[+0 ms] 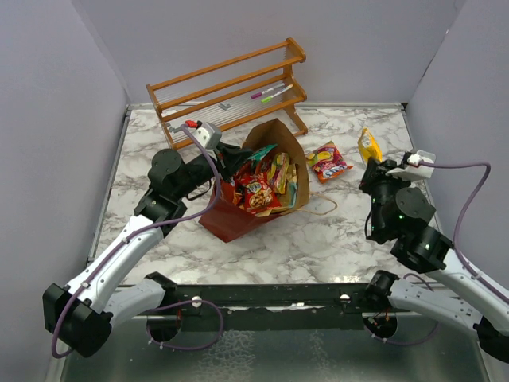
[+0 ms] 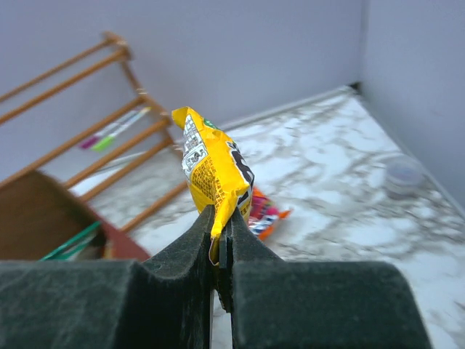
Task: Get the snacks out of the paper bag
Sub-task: Place the snack at the center of the board.
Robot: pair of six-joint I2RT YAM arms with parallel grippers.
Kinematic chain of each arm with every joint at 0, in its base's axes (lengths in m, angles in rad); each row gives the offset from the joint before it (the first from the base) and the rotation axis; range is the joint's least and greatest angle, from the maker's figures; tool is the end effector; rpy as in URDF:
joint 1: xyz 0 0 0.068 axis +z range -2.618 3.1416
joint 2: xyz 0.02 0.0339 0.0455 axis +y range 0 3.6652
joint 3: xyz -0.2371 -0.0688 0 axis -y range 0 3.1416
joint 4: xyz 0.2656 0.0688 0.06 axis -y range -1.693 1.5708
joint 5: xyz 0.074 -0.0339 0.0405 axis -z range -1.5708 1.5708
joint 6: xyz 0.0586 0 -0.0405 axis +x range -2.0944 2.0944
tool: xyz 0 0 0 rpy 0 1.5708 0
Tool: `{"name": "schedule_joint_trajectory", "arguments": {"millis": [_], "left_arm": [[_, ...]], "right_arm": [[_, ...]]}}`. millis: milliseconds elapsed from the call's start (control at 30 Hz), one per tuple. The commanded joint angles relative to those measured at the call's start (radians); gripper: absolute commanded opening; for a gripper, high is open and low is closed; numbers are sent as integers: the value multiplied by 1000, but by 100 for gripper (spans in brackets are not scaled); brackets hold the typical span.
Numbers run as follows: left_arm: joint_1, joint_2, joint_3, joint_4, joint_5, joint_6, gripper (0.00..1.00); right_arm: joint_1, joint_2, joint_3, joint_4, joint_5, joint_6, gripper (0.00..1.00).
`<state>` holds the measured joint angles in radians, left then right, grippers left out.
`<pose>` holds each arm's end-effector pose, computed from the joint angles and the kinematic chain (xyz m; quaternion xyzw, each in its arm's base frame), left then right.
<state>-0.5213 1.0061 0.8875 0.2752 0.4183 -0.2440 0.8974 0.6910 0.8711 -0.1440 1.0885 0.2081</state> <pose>0.2396 -0.1650 0.3618 0.2442 0.6076 -0.4028 0.6395 0.1584 0.1153 0.3749 0.1501 0.6849 0.0174 0.7128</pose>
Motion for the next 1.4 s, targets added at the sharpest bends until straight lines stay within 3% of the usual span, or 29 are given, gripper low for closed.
{"name": "schedule_joint_trajectory", "arguments": {"millis": [0, 100, 200, 467, 600, 767, 1000, 1267, 1367], "left_arm": [[-5, 2, 9, 24, -7, -3, 0], [-6, 3, 8, 30, -2, -11, 0], [-6, 0, 8, 28, 0, -11, 0], [-7, -20, 13, 11, -10, 7, 0], [-11, -22, 15, 3, -18, 16, 0], [-14, -22, 16, -2, -20, 21, 0], [-16, -24, 18, -3, -19, 22, 0], [-18, -23, 18, -1, -15, 17, 0], [-19, -26, 18, -1, -15, 18, 0]], "right_arm": [[-2, 65, -67, -24, 245, 98, 4], [-59, 135, -107, -97, 159, 240, 5], [-201, 212, -128, -152, -51, 364, 5], [-604, 321, -310, 36, -684, 487, 5], [-748, 376, -368, 126, -904, 527, 5], [-835, 411, -421, 195, -985, 550, 6], [-923, 405, -449, 196, -1006, 542, 24], [-951, 262, -408, 111, -961, 499, 51], [-950, 208, -366, 68, -945, 483, 68]]}}
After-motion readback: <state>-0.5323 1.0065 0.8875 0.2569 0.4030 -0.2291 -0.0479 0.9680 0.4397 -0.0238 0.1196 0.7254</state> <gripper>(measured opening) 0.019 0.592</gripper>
